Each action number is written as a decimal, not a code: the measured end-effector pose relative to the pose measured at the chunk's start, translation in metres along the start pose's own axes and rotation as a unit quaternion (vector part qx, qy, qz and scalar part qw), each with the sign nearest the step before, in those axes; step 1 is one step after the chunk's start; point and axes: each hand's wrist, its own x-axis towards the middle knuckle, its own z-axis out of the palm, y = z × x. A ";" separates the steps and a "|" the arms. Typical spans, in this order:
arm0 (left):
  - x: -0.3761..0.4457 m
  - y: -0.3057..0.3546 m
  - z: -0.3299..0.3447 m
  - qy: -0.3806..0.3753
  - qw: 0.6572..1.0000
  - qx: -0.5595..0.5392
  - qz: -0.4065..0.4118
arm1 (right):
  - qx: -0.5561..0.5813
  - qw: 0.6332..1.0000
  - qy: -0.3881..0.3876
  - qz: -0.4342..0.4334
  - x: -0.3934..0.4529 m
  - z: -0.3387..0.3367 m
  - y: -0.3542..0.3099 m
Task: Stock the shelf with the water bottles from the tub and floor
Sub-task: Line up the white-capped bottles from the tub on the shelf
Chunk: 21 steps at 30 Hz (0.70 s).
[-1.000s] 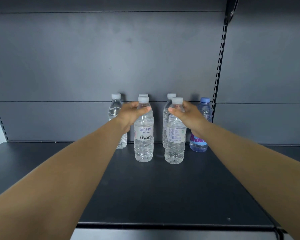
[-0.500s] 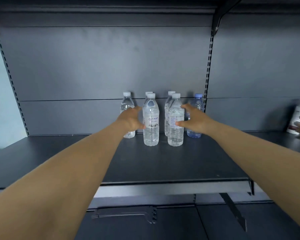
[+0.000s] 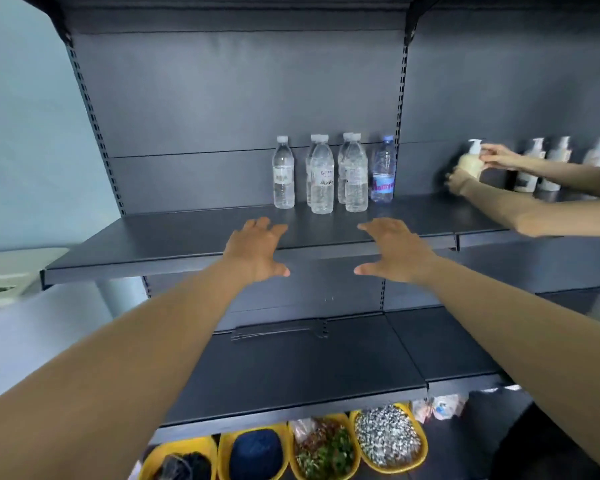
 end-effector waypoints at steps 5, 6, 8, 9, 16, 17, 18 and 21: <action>-0.049 -0.005 0.056 -0.009 1.000 -0.026 0.009 | 0.057 0.998 -0.008 -0.002 -0.049 0.061 -0.009; -0.056 -0.006 0.071 -0.015 0.999 -0.034 0.009 | 0.067 0.998 -0.010 -0.003 -0.056 0.076 -0.009; -0.071 -0.008 0.106 -0.028 0.998 -0.053 0.010 | 0.081 0.997 -0.017 -0.008 -0.069 0.107 -0.009; -0.078 -0.009 0.126 -0.037 0.997 -0.064 0.010 | 0.088 0.996 -0.025 -0.011 -0.075 0.125 -0.009; -0.140 -0.014 0.285 -0.157 0.977 -0.113 -0.084 | 0.235 0.968 -0.073 0.058 -0.110 0.262 0.002; -0.149 -0.015 0.308 -0.171 0.972 -0.119 -0.108 | 0.236 0.966 -0.087 0.063 -0.114 0.283 0.005; -0.157 -0.016 0.331 -0.183 0.966 -0.129 -0.132 | 0.240 0.963 -0.100 0.071 -0.119 0.306 0.009; -0.186 -0.017 0.395 -0.221 0.943 -0.155 -0.194 | 0.256 0.954 -0.124 0.097 -0.137 0.368 0.021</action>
